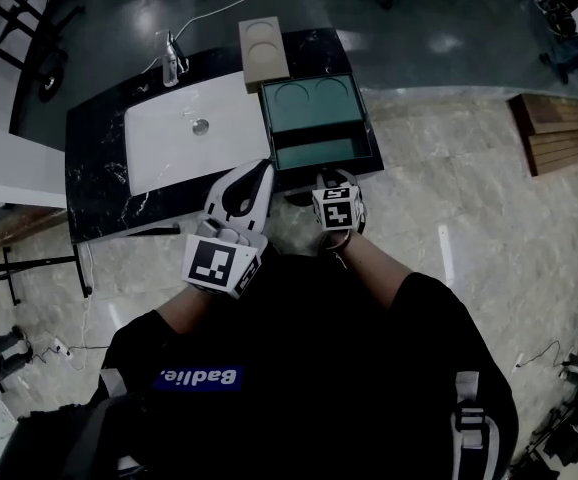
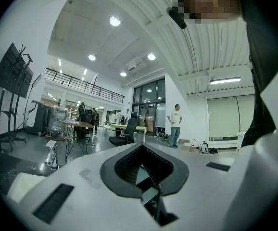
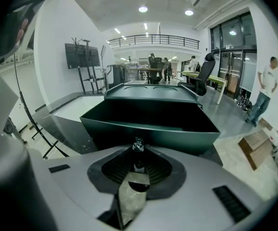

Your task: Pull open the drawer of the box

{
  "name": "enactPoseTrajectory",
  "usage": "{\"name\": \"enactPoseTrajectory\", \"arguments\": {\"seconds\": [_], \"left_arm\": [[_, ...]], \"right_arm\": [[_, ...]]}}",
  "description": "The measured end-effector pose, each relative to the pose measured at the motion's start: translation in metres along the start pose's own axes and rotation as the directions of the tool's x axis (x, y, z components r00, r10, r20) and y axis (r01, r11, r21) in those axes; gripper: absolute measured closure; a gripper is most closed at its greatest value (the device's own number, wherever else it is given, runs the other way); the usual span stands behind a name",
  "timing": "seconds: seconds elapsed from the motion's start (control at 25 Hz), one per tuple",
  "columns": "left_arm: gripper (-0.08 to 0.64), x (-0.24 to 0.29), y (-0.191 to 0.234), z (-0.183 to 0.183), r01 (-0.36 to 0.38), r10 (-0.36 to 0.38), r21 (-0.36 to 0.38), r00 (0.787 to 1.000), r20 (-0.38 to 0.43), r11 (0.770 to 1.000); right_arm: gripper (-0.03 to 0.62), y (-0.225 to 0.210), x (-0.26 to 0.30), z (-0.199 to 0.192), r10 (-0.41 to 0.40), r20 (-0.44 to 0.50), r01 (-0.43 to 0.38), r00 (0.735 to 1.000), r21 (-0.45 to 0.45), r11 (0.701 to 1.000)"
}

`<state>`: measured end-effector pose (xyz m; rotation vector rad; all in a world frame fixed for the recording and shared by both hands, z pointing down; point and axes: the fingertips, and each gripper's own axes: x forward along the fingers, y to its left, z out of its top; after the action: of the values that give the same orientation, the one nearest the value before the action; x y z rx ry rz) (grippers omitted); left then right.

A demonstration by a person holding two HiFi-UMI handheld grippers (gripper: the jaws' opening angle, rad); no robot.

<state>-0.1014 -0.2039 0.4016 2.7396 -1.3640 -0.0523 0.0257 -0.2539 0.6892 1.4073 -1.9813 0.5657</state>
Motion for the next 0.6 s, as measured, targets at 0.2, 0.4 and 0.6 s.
{"name": "enactPoseTrajectory", "arguments": {"seconds": [0.2,0.4,0.6], "left_arm": [[0.568,0.0,-0.002,0.0,0.01,-0.01,0.001,1.0,0.004,1.0],[0.568,-0.001,-0.005,0.001,0.017,-0.017,0.001,1.0,0.005,1.0],[0.568,-0.005,-0.007,0.0,0.018,-0.018,0.004,1.0,0.006,1.0]], "right_arm": [[0.518,0.001,-0.005,0.0,-0.002,-0.002,0.002,1.0,0.003,1.0],[0.518,0.002,-0.008,-0.002,-0.004,0.005,0.003,1.0,0.004,1.0],[0.518,0.003,-0.003,-0.011,0.003,0.001,-0.003,1.0,0.004,1.0]]}}
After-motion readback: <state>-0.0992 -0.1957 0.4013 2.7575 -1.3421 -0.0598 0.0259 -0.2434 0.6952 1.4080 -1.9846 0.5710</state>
